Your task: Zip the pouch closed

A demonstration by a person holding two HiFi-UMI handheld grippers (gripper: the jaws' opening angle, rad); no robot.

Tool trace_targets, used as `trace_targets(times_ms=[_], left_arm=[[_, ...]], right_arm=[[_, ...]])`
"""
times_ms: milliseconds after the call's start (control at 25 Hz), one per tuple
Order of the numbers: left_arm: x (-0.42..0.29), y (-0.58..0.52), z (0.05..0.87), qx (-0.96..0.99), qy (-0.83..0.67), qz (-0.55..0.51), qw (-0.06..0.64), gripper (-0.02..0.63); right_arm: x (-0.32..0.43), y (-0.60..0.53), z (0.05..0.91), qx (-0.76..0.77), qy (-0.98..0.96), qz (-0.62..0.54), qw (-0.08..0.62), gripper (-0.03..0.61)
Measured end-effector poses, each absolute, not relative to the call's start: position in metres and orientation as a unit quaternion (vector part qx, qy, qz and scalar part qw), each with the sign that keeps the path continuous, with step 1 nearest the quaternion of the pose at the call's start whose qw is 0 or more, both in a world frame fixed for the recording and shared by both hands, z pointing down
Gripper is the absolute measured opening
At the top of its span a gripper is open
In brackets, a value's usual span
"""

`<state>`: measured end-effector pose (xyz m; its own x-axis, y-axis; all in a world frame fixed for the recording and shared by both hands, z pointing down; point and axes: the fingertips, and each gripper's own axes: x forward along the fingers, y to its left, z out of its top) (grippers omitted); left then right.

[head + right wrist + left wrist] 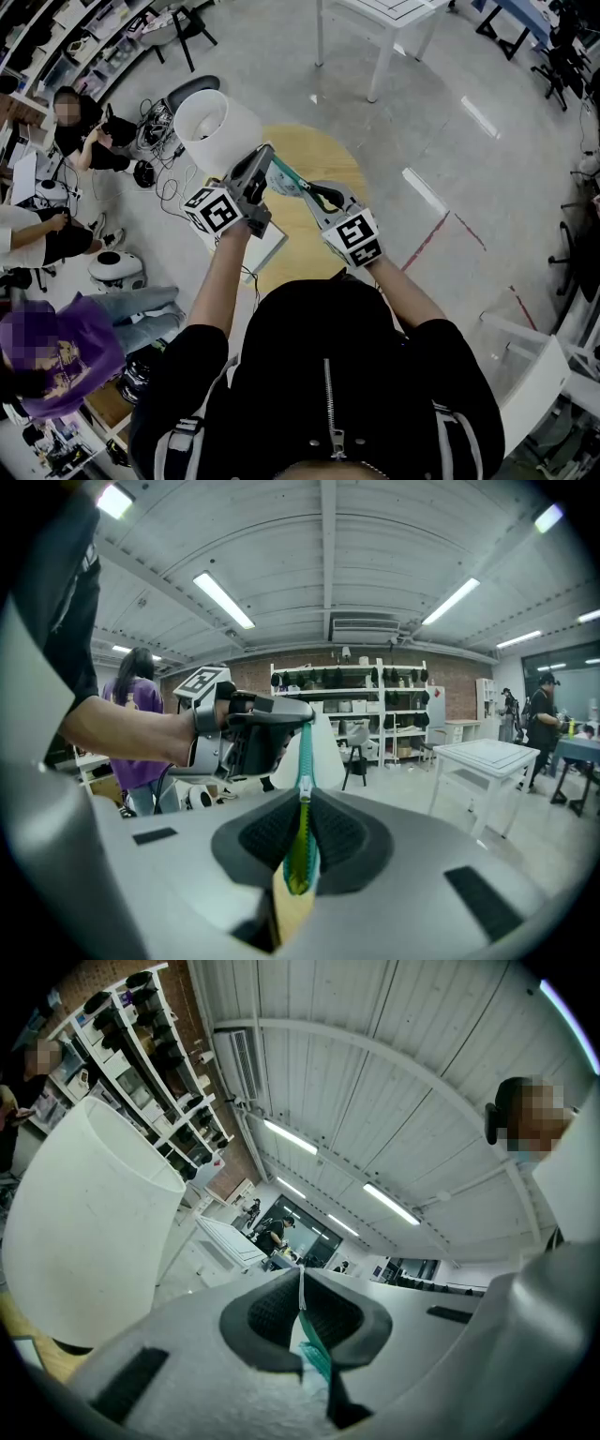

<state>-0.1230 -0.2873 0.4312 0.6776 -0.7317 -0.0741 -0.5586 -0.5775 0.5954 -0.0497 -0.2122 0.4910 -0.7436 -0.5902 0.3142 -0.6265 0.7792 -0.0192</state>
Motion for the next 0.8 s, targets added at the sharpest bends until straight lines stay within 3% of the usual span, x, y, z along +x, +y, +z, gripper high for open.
trace_targets(times_ms=[800], left_arm=[[-0.135,-0.287,0.432,0.863,-0.388,-0.175,0.272,0.009]], right_arm=[[-0.025,-0.189,0.520,0.324,-0.929,0.077,0.162,0.039]])
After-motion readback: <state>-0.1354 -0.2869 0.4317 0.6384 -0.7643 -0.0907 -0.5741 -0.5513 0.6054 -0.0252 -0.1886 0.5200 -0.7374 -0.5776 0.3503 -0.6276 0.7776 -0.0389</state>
